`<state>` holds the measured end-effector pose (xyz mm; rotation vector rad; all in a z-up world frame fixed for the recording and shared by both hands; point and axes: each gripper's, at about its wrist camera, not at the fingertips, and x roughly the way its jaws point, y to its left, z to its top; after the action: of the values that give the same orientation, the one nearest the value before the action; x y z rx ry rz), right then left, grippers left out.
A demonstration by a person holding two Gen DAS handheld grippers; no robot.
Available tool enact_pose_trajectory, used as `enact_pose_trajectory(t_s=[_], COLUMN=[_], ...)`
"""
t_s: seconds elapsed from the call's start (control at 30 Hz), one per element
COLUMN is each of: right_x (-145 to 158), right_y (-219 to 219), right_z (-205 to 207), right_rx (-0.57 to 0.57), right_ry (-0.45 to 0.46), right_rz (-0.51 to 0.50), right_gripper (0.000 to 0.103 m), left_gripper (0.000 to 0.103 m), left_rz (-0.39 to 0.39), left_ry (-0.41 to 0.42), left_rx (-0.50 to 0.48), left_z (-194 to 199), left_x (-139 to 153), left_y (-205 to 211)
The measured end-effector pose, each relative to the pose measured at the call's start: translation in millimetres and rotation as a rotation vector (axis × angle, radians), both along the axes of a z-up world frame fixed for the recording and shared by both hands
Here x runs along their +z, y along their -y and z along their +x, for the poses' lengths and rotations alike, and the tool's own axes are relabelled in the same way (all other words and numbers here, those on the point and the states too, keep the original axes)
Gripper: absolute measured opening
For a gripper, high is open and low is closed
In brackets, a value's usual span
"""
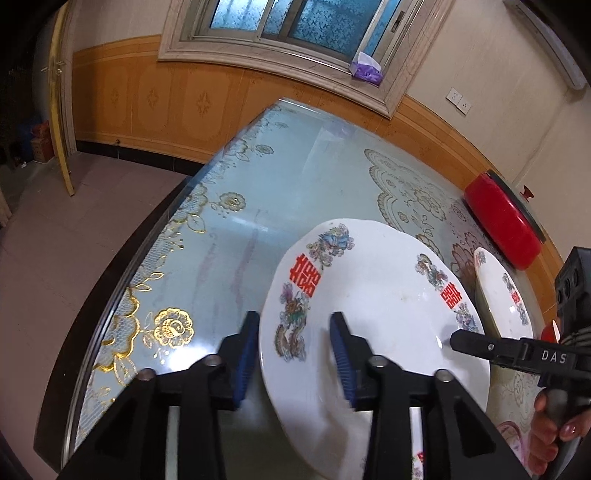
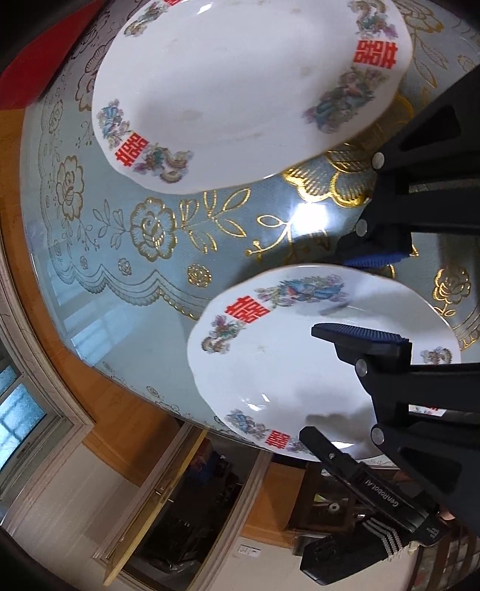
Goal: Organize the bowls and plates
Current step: 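Lift the white plate onto the pink-rimmed plate and open the left tool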
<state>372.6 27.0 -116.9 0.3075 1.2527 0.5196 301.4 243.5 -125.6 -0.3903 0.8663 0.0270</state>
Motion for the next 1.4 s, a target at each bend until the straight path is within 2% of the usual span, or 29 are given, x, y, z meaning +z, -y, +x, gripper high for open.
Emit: enact_pose_trajectory(t_s=[0.07, 0.1, 0.3, 0.57, 0.67, 0.8, 0.9, 1.4], right_x=[-2, -5, -8, 2, 10, 18, 18, 45], right_y=[-1, -1, -4, 11, 14, 15, 20, 50], right_z=[6, 8, 12, -7, -15, -28, -36, -73], right_rx=[0.002, -0.002, 0.012, 0.022, 0.028, 0.052, 0.054, 0.045], right_ry=[-0.002, -0.009, 0.022, 0.037, 0.059, 0.096, 0.098, 0.221], right_rz=[-0.001, 0.003, 0.009, -0.007, -0.024, -0.053, -0.051, -0.059], right_gripper=[0.028, 0.027, 0.023, 0.022, 0.021, 0.020, 0.020, 0.021], left_gripper=[0.038, 0.030, 0.030, 0.027, 0.025, 0.025, 0.025, 0.026], left_rz=[0.003, -0.001, 0.024, 0.092, 0.081, 0.025, 0.054, 0.071], left_ry=[0.009, 0.012, 0.026, 0.077, 0.076, 0.061, 0.059, 0.143], left_rx=[-0.003, -0.014, -0.007, -0.029, -0.050, -0.070, -0.077, -0.148], left_z=[4, 6, 3, -9, -12, -12, -13, -36], left_x=[-3, -5, -4, 9, 9, 7, 5, 21], left_y=[0, 0, 3, 19, 23, 24, 33, 62])
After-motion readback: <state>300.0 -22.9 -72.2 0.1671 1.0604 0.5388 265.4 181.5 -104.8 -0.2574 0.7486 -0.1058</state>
